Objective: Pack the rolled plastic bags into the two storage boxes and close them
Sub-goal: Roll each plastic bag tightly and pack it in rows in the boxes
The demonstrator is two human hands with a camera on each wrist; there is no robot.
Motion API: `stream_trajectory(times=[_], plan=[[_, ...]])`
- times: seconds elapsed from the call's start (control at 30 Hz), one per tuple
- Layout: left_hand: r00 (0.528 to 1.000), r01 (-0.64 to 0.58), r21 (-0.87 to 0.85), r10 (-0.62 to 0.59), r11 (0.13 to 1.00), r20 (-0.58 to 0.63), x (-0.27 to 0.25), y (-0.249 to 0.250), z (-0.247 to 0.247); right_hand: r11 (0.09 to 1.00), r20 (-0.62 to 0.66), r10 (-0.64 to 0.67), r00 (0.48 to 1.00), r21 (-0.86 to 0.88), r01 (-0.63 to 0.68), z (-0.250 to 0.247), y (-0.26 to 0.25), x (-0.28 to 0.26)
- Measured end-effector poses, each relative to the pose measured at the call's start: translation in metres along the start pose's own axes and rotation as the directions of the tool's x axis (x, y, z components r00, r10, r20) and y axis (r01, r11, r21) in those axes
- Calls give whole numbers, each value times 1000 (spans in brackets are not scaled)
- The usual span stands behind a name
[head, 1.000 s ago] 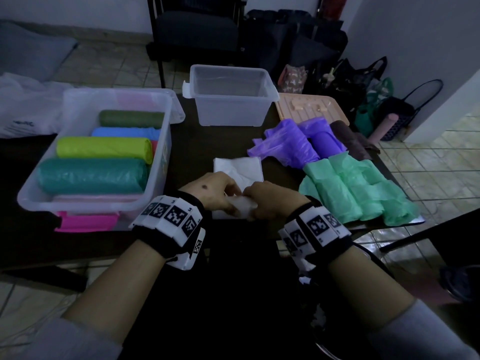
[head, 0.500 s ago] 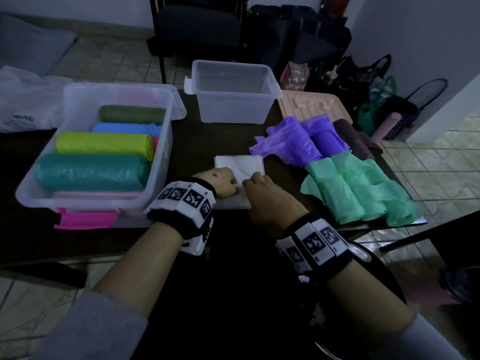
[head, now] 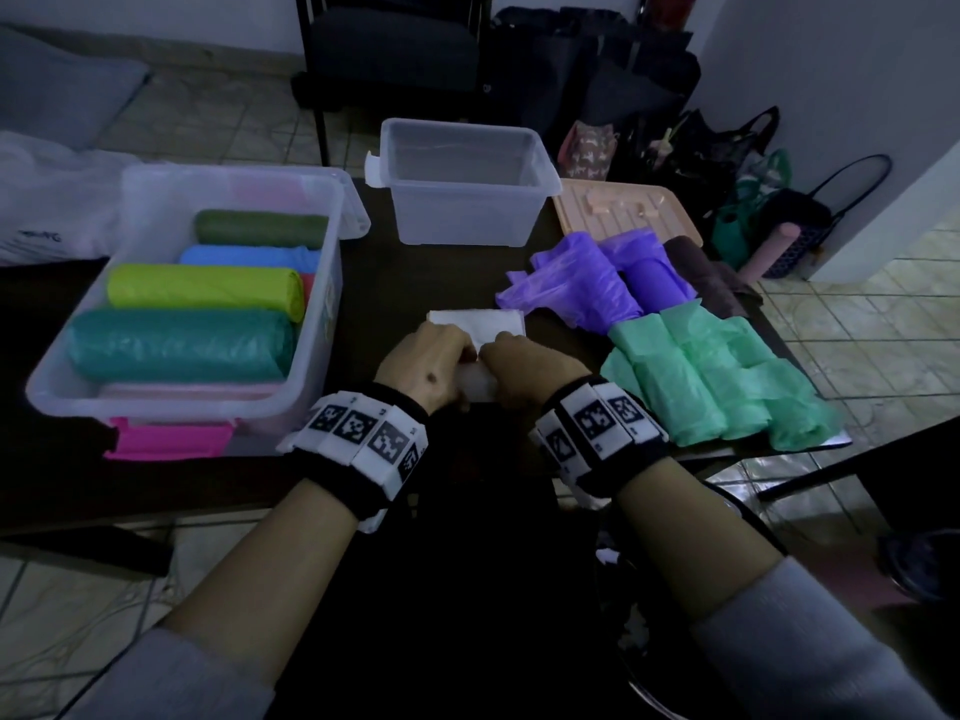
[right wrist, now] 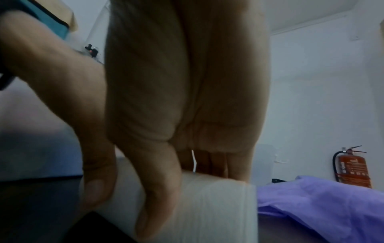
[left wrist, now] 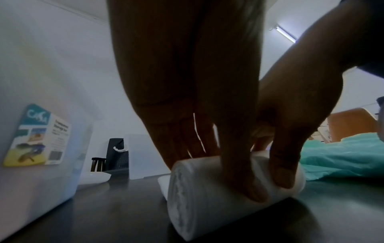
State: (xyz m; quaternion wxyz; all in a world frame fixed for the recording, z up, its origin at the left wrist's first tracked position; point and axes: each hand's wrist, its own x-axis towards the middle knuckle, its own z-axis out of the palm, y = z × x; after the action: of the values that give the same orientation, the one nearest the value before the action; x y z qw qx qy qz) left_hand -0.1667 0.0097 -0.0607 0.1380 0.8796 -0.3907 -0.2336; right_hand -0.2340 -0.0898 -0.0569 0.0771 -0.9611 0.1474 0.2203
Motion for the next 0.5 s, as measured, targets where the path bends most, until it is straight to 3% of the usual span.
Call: stream_trajectory(times=[0.17, 0.23, 0.37, 0.5], plan=[[999, -29, 6, 29, 1000, 36, 1, -2, -8, 1000, -2, -9, 1000, 1, 9, 2, 1, -4], [997, -32, 7, 32, 999, 72, 1, -1, -10, 999, -99, -40, 994, -23, 38, 13, -2, -13], [988, -33, 10, 32, 999, 152, 3, -1, -11, 997, -367, -47, 929, -75, 21, 42, -11, -34], [956, -24, 46, 10, 999, 292, 5, 3, -13, 999, -340, -47, 939, -4, 48, 46, -10, -46]])
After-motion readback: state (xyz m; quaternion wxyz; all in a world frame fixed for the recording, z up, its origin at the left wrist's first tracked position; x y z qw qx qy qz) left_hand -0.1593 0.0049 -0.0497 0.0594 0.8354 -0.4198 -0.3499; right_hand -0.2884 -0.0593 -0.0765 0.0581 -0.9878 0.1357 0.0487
